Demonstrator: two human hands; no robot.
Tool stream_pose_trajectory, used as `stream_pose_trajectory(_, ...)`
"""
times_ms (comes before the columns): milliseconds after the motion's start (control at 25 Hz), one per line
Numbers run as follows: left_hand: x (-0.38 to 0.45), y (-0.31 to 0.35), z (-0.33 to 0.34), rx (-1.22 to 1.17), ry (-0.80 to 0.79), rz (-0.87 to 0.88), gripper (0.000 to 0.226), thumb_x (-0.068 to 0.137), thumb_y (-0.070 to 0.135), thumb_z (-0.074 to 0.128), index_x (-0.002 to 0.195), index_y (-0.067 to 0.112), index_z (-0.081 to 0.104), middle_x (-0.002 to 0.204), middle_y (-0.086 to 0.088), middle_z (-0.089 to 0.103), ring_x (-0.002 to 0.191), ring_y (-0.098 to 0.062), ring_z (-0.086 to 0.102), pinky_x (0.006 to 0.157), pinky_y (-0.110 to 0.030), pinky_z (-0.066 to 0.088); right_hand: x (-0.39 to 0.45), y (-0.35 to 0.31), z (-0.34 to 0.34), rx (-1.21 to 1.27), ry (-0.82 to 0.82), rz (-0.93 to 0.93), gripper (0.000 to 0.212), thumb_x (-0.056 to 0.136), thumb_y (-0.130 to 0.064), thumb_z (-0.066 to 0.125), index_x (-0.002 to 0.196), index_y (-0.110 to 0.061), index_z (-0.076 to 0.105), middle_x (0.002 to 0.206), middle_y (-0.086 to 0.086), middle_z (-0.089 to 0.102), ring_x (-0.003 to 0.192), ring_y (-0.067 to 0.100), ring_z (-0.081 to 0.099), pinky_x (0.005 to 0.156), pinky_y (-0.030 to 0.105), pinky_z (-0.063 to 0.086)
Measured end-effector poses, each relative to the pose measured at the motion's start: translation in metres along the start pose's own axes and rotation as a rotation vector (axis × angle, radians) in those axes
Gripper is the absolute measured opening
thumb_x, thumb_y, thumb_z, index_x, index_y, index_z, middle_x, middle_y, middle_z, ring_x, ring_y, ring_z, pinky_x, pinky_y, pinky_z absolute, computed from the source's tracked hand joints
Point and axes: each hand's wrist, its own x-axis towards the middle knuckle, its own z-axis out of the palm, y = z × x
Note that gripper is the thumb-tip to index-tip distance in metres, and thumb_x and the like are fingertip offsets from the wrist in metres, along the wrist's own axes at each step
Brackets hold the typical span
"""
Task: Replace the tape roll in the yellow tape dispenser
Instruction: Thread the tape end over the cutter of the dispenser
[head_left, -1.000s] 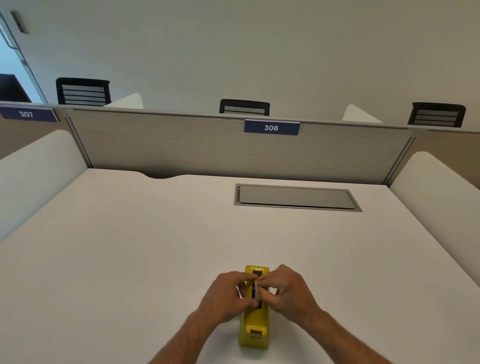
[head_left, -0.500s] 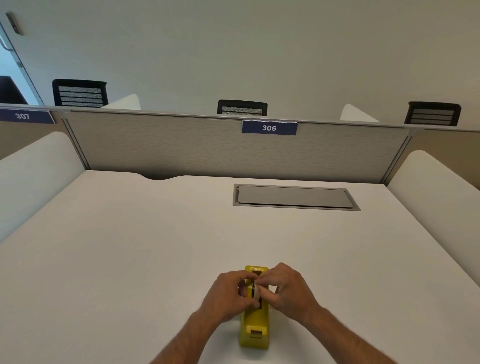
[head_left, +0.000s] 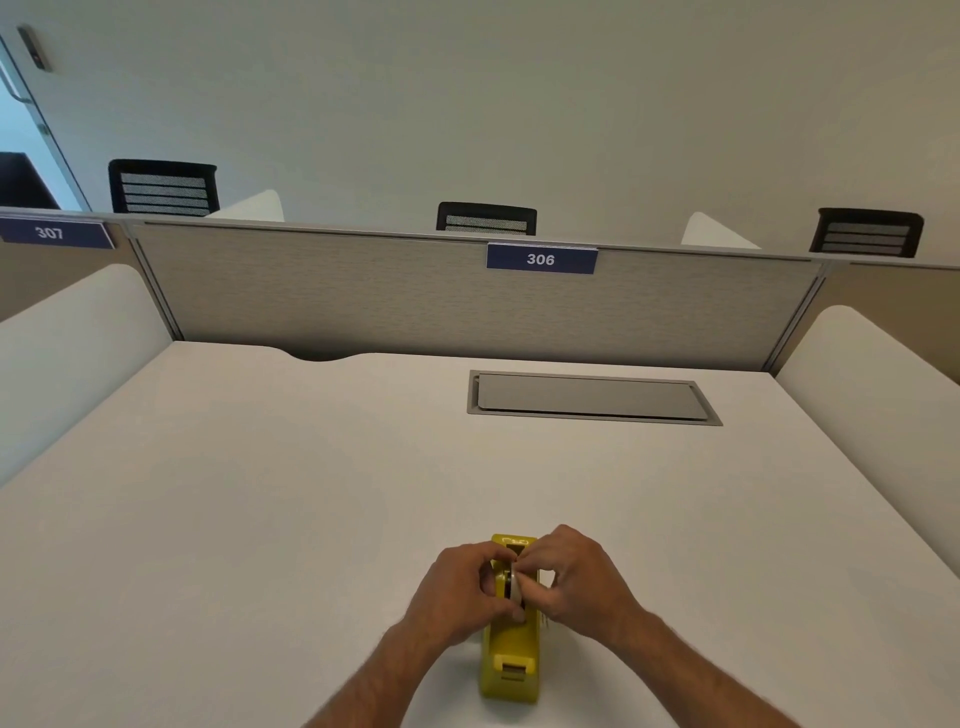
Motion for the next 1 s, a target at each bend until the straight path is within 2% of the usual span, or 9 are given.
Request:
stream_pose_trajectory(160, -0.0002, -0.0002, -0.0008, -0.003, 0.013, 0.006, 0.055, 0.065, 0.043, 0.083, 0.116, 0.034, 0.066, 0.072, 0.022, 0.054, 0.066, -0.003, 0.052, 0.064, -0.014, 0.041, -0.0018, -0.0022, 0.0008, -0.023, -0.027, -0.011, 0.026, 0.075, -0.042, 0.064, 0.091, -0.027, 0.078, 0.089, -0.014, 0.077, 0.080, 0.008, 0.060, 0.070, 0.031, 0.055)
stream_pose_trajectory(360, -0.0007, 0.0012, 0.0005, -0.005, 0.001, -0.005, 0.063, 0.059, 0.047, 0.086, 0.117, 0.037, 0.064, 0.087, 0.020, 0.060, 0.077, -0.004, 0.055, 0.070, -0.016, 0.044, 0.0017, 0.0001, -0.0004, 0.010, -0.020, -0.004, 0.014, 0.079, -0.030, 0.067, 0.084, -0.026, 0.080, 0.085, -0.013, 0.078, 0.080, 0.010, 0.062, 0.070, 0.033, 0.054)
stream_pose_trajectory(560, -0.0002, 0.0015, 0.0012, 0.004, 0.006, 0.001, 0.061, 0.060, 0.047, 0.086, 0.116, 0.036, 0.065, 0.083, 0.020, 0.061, 0.074, -0.005, 0.055, 0.070, -0.016, 0.047, -0.0003, 0.0006, 0.0000, 0.007, -0.045, -0.001, 0.020, 0.079, -0.038, 0.067, 0.091, -0.027, 0.079, 0.091, -0.013, 0.078, 0.084, 0.007, 0.061, 0.073, 0.030, 0.054)
stream_pose_trajectory(720, -0.0002, 0.0015, 0.0023, 0.006, 0.008, -0.019, 0.067, 0.057, 0.048, 0.087, 0.118, 0.036, 0.064, 0.097, 0.015, 0.065, 0.083, -0.006, 0.058, 0.073, -0.017, 0.047, 0.0028, 0.0023, -0.0011, 0.047, -0.029, 0.017, 0.013, 0.080, -0.026, 0.071, 0.089, -0.025, 0.081, 0.089, -0.010, 0.079, 0.083, 0.008, 0.063, 0.072, 0.029, 0.054)
stream_pose_trajectory(840, -0.0004, 0.0017, 0.0022, 0.007, 0.012, -0.009, 0.065, 0.058, 0.048, 0.086, 0.118, 0.035, 0.065, 0.090, 0.017, 0.063, 0.077, -0.005, 0.056, 0.070, -0.015, 0.045, 0.0021, 0.0019, -0.0017, 0.050, -0.041, 0.033, 0.021, 0.077, -0.036, 0.067, 0.091, -0.026, 0.079, 0.090, -0.012, 0.077, 0.083, 0.005, 0.060, 0.074, 0.024, 0.051)
stream_pose_trajectory(1000, -0.0015, 0.0026, 0.0023, 0.020, 0.030, 0.004, 0.058, 0.064, 0.048, 0.084, 0.117, 0.035, 0.065, 0.079, 0.022, 0.057, 0.070, -0.004, 0.054, 0.065, -0.011, 0.041, -0.0017, 0.0025, 0.0011, 0.028, -0.046, 0.040, 0.029, 0.074, -0.044, 0.065, 0.096, -0.029, 0.076, 0.093, -0.015, 0.075, 0.084, 0.003, 0.057, 0.075, 0.025, 0.052)
